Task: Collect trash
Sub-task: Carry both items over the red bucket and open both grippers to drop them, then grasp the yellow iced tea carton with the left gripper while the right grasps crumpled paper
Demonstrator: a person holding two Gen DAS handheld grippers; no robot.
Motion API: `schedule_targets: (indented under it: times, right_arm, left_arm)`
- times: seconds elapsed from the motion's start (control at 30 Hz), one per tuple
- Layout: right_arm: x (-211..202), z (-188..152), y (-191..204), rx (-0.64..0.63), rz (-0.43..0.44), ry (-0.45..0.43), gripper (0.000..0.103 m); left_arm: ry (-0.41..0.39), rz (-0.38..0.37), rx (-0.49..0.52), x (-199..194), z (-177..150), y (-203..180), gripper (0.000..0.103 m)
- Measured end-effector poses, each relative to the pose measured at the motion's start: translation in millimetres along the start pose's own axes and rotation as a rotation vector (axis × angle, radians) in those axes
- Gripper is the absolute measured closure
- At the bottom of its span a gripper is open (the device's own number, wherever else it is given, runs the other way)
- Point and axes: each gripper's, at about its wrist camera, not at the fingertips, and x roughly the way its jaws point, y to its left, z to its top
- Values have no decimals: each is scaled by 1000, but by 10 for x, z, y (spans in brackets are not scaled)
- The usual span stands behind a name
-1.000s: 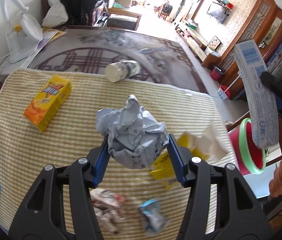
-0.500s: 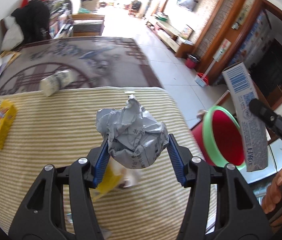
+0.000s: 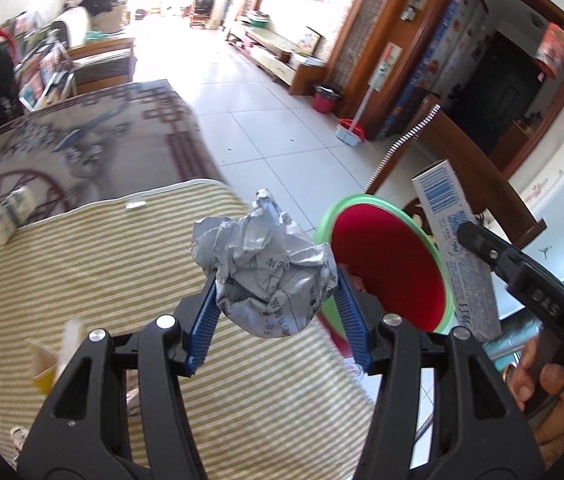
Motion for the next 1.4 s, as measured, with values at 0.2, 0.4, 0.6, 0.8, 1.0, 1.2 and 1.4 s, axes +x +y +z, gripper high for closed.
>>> schedule_targets:
  times: [0.2, 0.4, 0.6, 0.8, 1.0, 1.2, 1.4]
  right_arm:
    - [154, 47, -347, 48, -57, 14, 45]
    - [28, -34, -627, 126, -96, -17, 35]
    - [-131, -244, -861, 208, -139, -2, 35]
    - [-313, -379, -931, 232, -185, -8, 35]
    - [-387, -422, -860, 241, -190, -17, 35]
    - [-257, -391, -516, 200, -128, -2, 31]
    - [15, -354, 155, 88, -28, 55, 30]
  left_arm:
    - [23, -36, 53, 184, 33, -276, 50]
    - [64, -83, 121, 477, 63, -594, 50]
    - [100, -152, 200, 782, 110, -1003, 50]
    - [104, -183, 252, 963, 157, -1266, 40]
    - [89, -185, 231, 749, 90, -1128, 32]
    - [36, -177, 156, 263, 22, -708, 29]
    - [-12, -132, 37, -151, -33, -110, 29]
